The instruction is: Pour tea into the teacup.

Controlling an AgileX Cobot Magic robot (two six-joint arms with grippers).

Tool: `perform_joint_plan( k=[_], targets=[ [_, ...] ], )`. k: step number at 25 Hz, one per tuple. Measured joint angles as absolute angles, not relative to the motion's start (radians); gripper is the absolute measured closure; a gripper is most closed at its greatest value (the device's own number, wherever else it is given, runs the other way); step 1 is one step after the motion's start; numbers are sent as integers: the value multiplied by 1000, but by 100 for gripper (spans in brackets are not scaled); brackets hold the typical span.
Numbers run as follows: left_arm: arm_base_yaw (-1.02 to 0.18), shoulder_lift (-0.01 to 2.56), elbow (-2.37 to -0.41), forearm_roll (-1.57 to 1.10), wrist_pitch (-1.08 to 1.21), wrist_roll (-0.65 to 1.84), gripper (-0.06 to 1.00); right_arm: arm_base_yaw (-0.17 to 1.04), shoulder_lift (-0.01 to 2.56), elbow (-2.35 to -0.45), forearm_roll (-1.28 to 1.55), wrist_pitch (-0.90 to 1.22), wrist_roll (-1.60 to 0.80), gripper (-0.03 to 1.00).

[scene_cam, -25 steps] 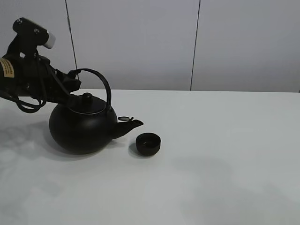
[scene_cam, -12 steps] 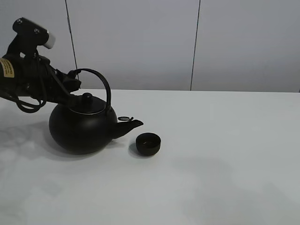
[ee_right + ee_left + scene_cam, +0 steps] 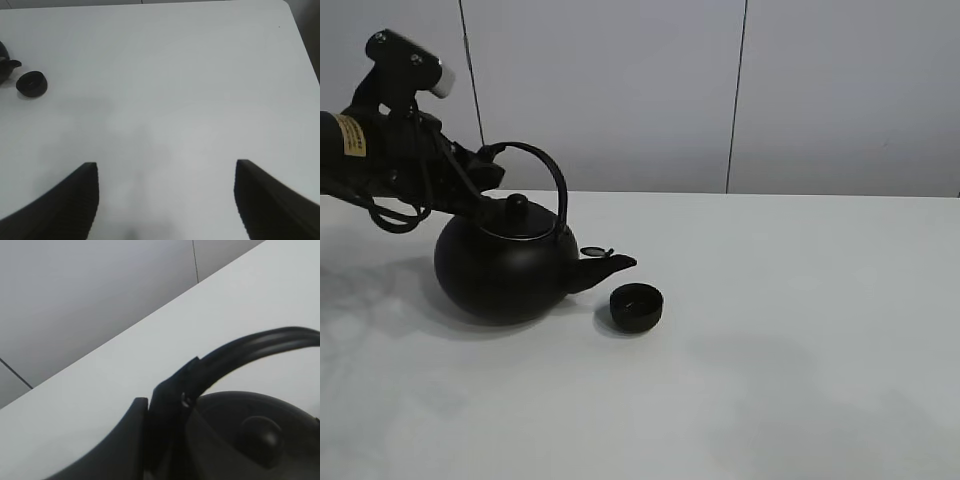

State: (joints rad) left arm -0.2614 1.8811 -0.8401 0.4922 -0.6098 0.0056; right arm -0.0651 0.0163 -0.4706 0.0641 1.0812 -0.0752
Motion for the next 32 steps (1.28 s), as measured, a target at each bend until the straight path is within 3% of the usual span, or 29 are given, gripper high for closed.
perform_joint_plan(
  k=[32],
  targets=[
    [-261,1881,-840,521,-602,6,83,-65,16,-471,64,1080,-75,45]
  ],
)
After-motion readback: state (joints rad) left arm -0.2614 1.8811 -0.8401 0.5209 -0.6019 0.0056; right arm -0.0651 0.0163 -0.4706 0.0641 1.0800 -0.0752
